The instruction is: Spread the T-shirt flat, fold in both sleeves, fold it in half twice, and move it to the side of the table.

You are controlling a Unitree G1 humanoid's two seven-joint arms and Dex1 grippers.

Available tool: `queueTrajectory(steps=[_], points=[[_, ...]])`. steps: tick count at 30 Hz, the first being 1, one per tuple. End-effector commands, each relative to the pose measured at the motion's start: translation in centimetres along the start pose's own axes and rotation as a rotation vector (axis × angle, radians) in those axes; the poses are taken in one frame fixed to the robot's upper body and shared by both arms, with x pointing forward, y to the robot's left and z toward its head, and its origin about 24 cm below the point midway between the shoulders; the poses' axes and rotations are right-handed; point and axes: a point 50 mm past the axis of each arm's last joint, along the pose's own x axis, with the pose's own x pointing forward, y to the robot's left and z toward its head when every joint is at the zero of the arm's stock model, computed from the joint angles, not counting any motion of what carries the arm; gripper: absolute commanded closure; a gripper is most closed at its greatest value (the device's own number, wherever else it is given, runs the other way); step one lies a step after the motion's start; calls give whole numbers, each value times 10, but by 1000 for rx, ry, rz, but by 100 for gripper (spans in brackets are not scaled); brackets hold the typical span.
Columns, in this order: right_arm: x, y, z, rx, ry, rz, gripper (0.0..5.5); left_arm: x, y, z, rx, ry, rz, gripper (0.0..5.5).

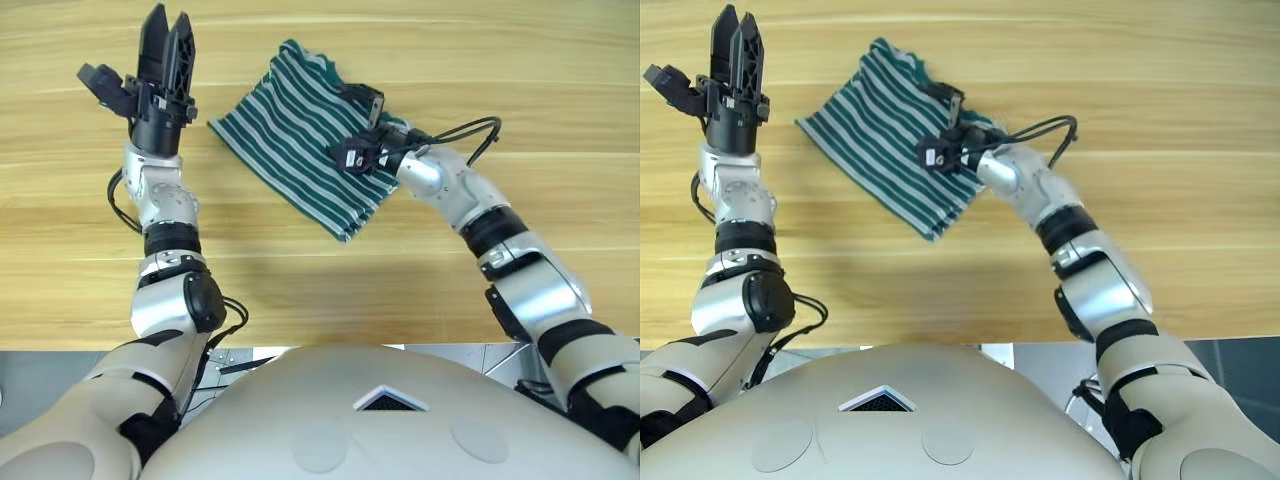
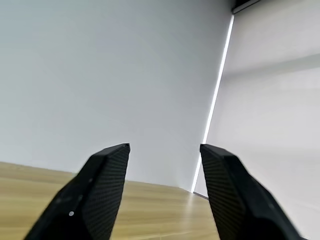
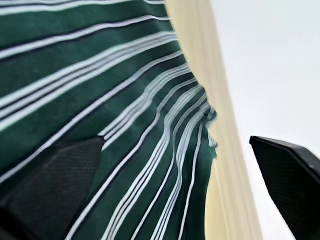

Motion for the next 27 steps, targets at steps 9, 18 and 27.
queueTrajectory(steps=[9,18,27], points=[[-20,88,-26,479,460,-241,13,0,-2,-10,29,40,13,289],[-1,107,87,744,103,-201,13,2,-3,-9,36,46,10,289],[-16,4,54,320,45,-398,13,6,-7,-13,29,38,-6,289]])
